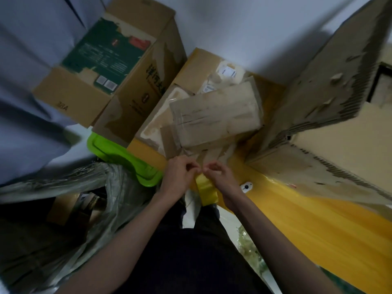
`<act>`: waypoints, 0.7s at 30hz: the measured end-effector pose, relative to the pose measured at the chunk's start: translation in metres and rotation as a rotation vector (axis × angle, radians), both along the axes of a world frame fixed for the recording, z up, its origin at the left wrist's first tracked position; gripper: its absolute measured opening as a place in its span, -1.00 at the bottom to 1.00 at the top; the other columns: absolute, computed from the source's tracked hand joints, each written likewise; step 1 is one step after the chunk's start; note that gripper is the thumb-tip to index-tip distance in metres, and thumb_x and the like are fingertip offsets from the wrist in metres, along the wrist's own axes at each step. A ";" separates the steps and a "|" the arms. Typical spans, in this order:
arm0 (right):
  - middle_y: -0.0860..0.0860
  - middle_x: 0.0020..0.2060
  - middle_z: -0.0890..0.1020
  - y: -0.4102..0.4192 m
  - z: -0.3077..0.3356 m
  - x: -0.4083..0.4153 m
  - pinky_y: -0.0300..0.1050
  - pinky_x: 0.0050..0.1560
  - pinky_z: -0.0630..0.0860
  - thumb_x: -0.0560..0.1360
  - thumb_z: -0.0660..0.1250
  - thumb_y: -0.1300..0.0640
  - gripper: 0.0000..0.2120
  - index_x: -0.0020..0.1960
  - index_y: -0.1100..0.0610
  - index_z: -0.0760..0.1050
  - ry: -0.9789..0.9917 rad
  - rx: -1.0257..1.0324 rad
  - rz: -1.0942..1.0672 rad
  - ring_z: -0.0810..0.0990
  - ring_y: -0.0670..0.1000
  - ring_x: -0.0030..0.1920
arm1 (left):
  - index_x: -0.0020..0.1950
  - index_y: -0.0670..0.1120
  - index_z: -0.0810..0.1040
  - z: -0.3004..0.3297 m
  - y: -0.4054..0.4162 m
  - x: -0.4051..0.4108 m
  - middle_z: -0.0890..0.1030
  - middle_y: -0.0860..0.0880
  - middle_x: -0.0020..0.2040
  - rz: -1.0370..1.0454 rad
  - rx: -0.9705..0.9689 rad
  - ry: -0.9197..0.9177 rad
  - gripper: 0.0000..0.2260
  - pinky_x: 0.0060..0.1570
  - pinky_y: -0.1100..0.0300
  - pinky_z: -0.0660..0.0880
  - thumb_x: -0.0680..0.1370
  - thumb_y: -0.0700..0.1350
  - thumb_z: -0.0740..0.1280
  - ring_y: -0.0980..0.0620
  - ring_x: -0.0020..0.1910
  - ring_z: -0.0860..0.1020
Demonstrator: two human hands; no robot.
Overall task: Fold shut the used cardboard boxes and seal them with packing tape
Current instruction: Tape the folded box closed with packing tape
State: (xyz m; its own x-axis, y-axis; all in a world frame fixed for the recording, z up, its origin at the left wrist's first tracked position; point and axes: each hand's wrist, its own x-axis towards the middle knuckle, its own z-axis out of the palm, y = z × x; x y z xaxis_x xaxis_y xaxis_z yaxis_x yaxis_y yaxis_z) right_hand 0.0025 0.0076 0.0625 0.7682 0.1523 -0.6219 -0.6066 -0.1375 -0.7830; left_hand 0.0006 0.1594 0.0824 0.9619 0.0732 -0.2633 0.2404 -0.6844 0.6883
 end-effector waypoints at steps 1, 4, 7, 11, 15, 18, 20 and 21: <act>-0.02 0.11 0.55 -0.006 0.005 -0.004 -0.17 0.06 0.50 0.55 0.42 0.19 -0.69 0.24 -0.03 0.49 -0.024 -0.011 -0.003 0.53 -0.03 0.16 | -0.16 -0.06 0.71 0.002 -0.005 0.003 0.54 0.14 -0.26 -0.004 0.006 -0.006 -0.97 -0.24 0.37 0.33 0.49 -0.16 0.49 0.26 -0.25 0.48; 0.08 0.17 0.51 -0.027 0.013 -0.016 0.03 0.24 0.51 0.54 0.43 0.16 -0.35 0.49 -0.17 0.20 -0.023 -0.029 -0.010 0.53 0.04 0.20 | -0.09 -0.06 0.66 0.004 -0.023 0.007 0.51 0.09 -0.15 -0.081 0.062 -0.025 -0.98 -0.09 0.28 0.29 0.53 -0.14 0.43 0.09 -0.07 0.46; 0.15 0.12 0.53 -0.042 0.016 -0.027 0.11 0.18 0.52 0.57 0.38 0.11 -0.47 0.43 -0.23 0.26 -0.076 -0.088 0.015 0.55 0.14 0.10 | -0.09 -0.04 0.61 0.001 -0.040 0.006 0.52 0.07 -0.13 -0.190 0.078 -0.067 -0.97 0.02 0.09 0.42 0.54 -0.15 0.41 0.06 -0.04 0.43; 0.14 -0.07 0.53 -0.064 0.016 -0.032 0.06 -0.11 0.49 0.59 0.37 0.13 -0.71 0.21 -0.15 0.42 -0.163 -0.140 -0.061 0.50 0.14 -0.11 | -0.13 -0.03 0.55 0.009 -0.061 0.002 0.47 0.12 -0.16 -0.314 0.047 -0.205 -0.92 -0.07 0.14 0.37 0.54 -0.17 0.40 0.12 -0.09 0.34; 0.09 -0.12 0.52 -0.089 0.022 -0.039 -0.10 -0.15 0.37 0.60 0.35 0.18 -0.86 -0.04 0.00 0.42 -0.254 -0.113 -0.111 0.45 -0.02 -0.14 | -0.14 0.00 0.56 0.019 -0.077 0.004 0.49 0.16 -0.17 -0.318 -0.002 -0.241 -0.91 -0.10 0.16 0.36 0.54 -0.14 0.41 0.11 -0.09 0.38; -0.06 -0.15 0.51 -0.106 0.026 -0.051 -0.25 -0.18 0.36 0.60 0.35 0.21 -0.87 -0.04 0.03 0.43 -0.319 -0.081 -0.119 0.44 -0.10 -0.17 | -0.14 0.03 0.57 0.019 -0.089 0.012 0.55 0.13 -0.16 -0.372 -0.007 -0.175 -0.92 -0.05 0.09 0.40 0.54 -0.11 0.41 0.12 -0.09 0.41; -0.12 -0.17 0.48 -0.117 0.027 -0.060 -0.28 -0.20 0.35 0.61 0.35 0.23 -0.89 -0.02 0.09 0.43 -0.366 -0.074 -0.135 0.42 -0.14 -0.19 | -0.15 0.07 0.56 0.020 -0.102 0.018 0.60 0.12 -0.21 -0.425 -0.036 -0.070 -0.89 -0.02 0.05 0.45 0.51 -0.10 0.45 0.14 -0.15 0.48; -0.14 -0.19 0.46 -0.122 0.028 -0.066 -0.28 -0.22 0.34 0.61 0.34 0.23 -0.90 -0.01 0.10 0.43 -0.380 -0.075 -0.146 0.39 -0.15 -0.22 | -0.14 0.07 0.54 0.020 -0.108 0.021 0.61 0.11 -0.22 -0.434 -0.060 0.005 -0.87 -0.08 0.08 0.47 0.49 -0.10 0.48 0.14 -0.20 0.52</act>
